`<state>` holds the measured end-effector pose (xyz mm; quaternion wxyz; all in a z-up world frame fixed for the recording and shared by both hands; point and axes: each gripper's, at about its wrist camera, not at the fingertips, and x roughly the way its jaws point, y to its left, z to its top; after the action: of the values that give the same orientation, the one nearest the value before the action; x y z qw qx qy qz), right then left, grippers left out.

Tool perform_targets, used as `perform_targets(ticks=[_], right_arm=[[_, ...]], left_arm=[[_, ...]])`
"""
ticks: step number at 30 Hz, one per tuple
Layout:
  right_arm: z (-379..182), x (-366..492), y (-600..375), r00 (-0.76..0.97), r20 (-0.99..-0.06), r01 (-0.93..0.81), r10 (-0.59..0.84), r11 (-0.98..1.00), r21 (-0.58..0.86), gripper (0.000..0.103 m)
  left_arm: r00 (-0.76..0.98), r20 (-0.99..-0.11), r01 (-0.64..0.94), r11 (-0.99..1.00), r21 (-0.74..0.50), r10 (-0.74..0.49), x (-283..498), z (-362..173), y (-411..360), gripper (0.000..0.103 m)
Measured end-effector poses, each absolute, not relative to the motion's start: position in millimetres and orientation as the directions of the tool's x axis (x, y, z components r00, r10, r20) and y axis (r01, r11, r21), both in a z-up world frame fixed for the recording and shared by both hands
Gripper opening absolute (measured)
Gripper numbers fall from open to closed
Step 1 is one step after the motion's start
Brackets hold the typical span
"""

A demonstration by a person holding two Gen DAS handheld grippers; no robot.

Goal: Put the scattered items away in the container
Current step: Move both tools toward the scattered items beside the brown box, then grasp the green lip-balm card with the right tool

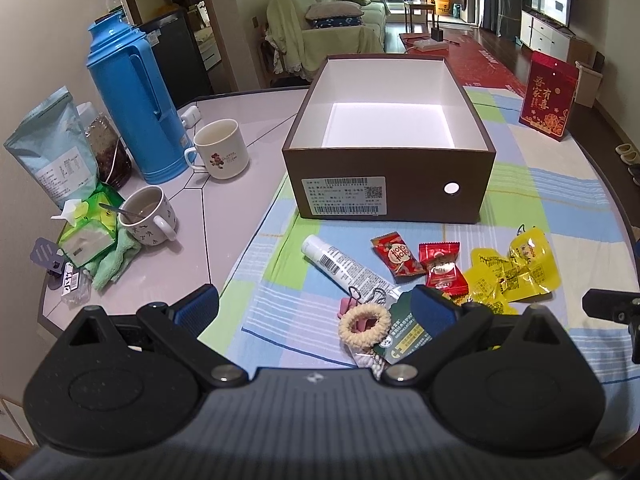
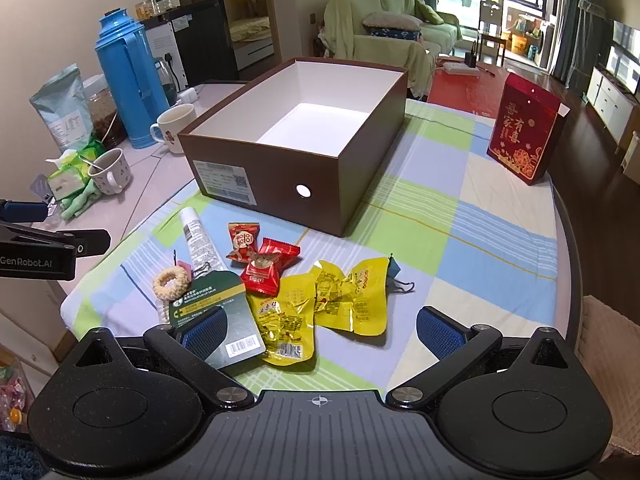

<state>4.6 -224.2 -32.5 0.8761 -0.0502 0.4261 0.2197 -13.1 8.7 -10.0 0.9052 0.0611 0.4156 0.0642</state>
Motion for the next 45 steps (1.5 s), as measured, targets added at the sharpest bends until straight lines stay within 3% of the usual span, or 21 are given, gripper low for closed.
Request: perform_targets(ticks=[20, 28, 36, 45], right_arm=[[-34.4, 11.7, -230.1, 0.54, -0.769, -0.433, 0.343, 0.896, 0.096, 0.103], [-30.0, 6.4, -227.5, 0.564, -0.7, -0.503, 0.438, 0.855, 0.129, 0.103], [-46.1, 15.1, -213.1, 0.459, -0.778, -0.525, 0.429, 0.838, 0.152, 0.103], [-69.5, 21.1, -189.6, 0.325, -0.788, -0.62, 0.523, 0.747, 0.24, 0.103]], left_arm=[[0.641, -0.748, -0.063, 0.984, 0.169, 0.17, -4.7, -12.4, 6.5, 0.101], [0.637, -0.752, -0.07, 0.984, 0.164, 0.171, -5.7, -18.3, 16.7, 0.102], [0.609, -0.774, -0.079, 0.985, 0.155, 0.171, -9.3, -31.6, 31.5, 0.102], [0.574, -0.802, -0.087, 0.986, 0.14, 0.164, -11.6, -46.7, 47.5, 0.102]])
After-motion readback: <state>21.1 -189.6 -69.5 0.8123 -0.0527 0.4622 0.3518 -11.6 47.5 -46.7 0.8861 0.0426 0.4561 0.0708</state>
